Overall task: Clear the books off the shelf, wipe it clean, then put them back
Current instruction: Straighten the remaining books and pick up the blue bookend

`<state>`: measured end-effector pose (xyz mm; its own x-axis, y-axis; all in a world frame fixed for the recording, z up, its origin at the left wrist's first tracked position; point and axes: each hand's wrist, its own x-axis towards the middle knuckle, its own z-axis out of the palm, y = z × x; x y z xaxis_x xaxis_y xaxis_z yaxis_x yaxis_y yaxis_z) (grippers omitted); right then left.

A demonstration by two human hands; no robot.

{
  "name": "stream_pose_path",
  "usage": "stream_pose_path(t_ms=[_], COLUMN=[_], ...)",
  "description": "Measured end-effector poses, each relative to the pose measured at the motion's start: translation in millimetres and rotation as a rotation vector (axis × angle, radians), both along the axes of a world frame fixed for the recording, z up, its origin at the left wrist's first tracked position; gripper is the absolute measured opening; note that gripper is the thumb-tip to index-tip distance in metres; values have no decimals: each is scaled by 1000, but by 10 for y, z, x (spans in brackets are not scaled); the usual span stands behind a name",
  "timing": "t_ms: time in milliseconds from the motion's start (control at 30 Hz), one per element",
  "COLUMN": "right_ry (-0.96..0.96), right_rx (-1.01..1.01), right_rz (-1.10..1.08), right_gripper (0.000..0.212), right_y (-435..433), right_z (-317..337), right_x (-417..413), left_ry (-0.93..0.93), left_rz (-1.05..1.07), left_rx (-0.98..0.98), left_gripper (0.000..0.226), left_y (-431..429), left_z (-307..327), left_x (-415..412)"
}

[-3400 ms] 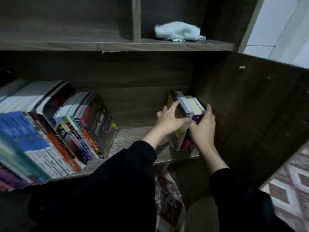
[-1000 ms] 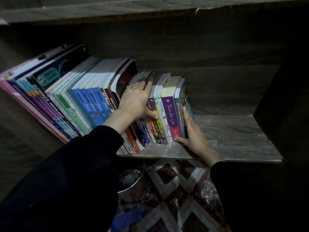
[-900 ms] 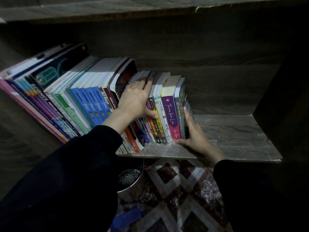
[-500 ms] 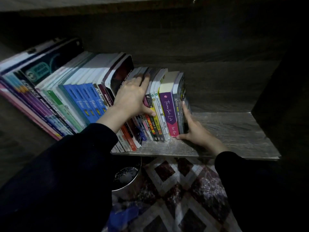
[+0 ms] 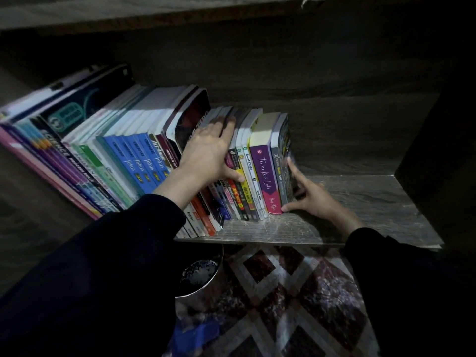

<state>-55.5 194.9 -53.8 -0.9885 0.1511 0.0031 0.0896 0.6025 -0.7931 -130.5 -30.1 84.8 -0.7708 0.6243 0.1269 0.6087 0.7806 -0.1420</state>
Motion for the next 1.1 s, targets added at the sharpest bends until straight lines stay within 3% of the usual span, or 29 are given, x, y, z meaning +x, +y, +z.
stream_pose_path(t_ms=[233,367,467,533,600,700,933,1100], right_ry=[-172,-54,254,472,421,193,122,76], right_rx=[-190,-113,23,149,174,230,264,210], right_rz=[-14,-345,-599,-587,-383,-153,-104,-57], right_gripper=[130,124,85,47,26,27,33,56], right_y=[-257,-798,-1197,-1369,-1436,-1403,-1408,-1442], right_z=[141,95,42,3,-73,-124,-258,-210], right_x=[80,202,371,438,398,266,135,140], left_ry=[14,71,136,42,-136,-448,-691,-732], left_rz=[30,110,77,61,105,207,118,170], left_rx=[-8,162,504,749,941,1155,1055,905], left_gripper=[126,119,95,75,64,59,67,77], left_y=[21,2,-85,-144,-198,-256,-77,74], left_z=[2,-148,-534,-773,-928,-980,-830,-733], left_x=[11,217,584,815,941,959,889,827])
